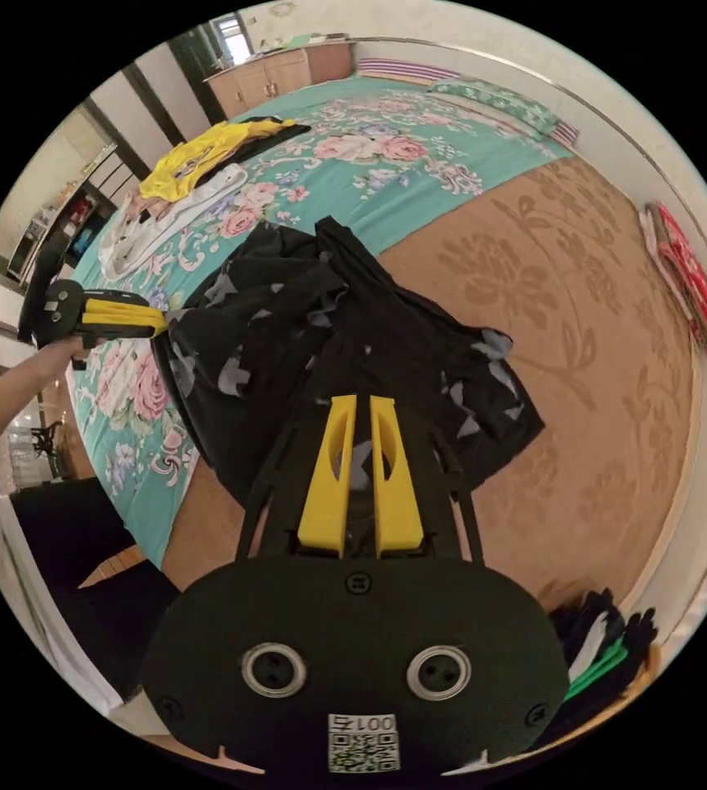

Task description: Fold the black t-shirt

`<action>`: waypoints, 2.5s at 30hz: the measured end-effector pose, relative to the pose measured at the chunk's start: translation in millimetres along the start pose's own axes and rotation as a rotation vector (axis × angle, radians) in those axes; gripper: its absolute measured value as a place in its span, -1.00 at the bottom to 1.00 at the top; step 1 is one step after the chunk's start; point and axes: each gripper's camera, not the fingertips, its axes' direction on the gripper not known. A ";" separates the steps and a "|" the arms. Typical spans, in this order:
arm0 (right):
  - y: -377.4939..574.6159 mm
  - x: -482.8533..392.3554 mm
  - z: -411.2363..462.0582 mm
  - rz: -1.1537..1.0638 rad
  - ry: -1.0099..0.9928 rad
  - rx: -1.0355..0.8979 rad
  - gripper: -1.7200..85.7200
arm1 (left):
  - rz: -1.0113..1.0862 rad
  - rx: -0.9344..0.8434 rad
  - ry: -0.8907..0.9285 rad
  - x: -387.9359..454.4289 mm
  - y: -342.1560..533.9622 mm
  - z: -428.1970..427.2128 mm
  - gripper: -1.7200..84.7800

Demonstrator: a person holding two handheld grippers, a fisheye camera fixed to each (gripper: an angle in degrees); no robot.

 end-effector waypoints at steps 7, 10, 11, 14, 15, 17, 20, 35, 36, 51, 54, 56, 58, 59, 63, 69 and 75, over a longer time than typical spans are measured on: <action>114.4 23.3 20.0 0.414 0.059 -0.059 -0.72 | -0.511 0.065 0.435 -91.9 27.9 13.7 -0.92; 149.4 30.5 39.6 0.561 -0.010 -0.064 -0.68 | -0.622 0.107 0.467 -102.6 32.4 8.5 -0.86; 159.1 34.8 46.7 0.619 -0.042 -0.051 -0.66 | -0.645 0.111 0.431 -102.6 33.3 3.1 -0.84; 174.8 47.6 63.0 0.745 -0.127 0.024 -0.66 | -0.700 0.095 0.359 -101.9 32.1 -5.9 -0.77; 177.8 53.3 69.4 0.781 -0.151 0.047 -0.66 | -0.722 0.088 0.365 -103.3 31.8 -5.3 -0.75; 181.5 62.3 79.1 0.827 -0.171 0.063 -0.66 | -0.835 0.076 0.416 -114.6 31.7 0.3 -0.72; 190.9 75.9 86.2 0.869 -0.187 0.068 -0.67 | -0.935 0.093 0.425 -132.8 30.6 -5.8 -0.72; 232.8 106.3 112.6 0.818 -0.116 0.082 -0.58 | -1.091 0.289 0.795 -213.3 43.7 -7.3 -0.95; 231.1 106.3 116.3 0.828 -0.082 0.060 -0.59 | -1.112 0.302 0.822 -216.0 47.2 -6.4 -0.96; 268.7 171.1 123.9 0.924 -0.671 0.500 -0.93 | -1.138 0.486 1.220 -270.9 74.9 -30.6 -1.00; 249.4 228.9 93.9 0.885 -0.777 0.717 -0.94 | -1.100 0.580 1.386 -288.2 23.8 -43.2 -1.00; 214.9 256.2 49.7 0.747 -0.677 0.765 -0.94 | -0.860 0.678 1.390 -307.3 -49.0 -96.8 -1.00; 187.2 274.2 0.9 0.647 -0.620 0.836 -0.95 | -0.707 0.735 1.359 -313.8 -95.6 -147.9 -0.99; 176.5 282.2 -30.1 0.602 -0.612 0.896 -0.95 | -0.645 0.752 1.326 -313.7 -118.0 -179.3 -0.99; 176.5 289.3 -106.8 0.511 -0.620 1.044 -0.95 | -0.523 0.787 1.248 -295.1 -147.7 -241.4 -0.99; 215.0 273.7 -93.6 0.518 -0.452 0.871 -0.95 | -0.480 0.686 1.190 -246.5 -132.2 -210.8 -0.99; 286.4 227.8 56.5 0.574 -0.333 0.426 -0.94 | -0.605 0.414 1.129 -194.9 -45.8 -57.8 -0.99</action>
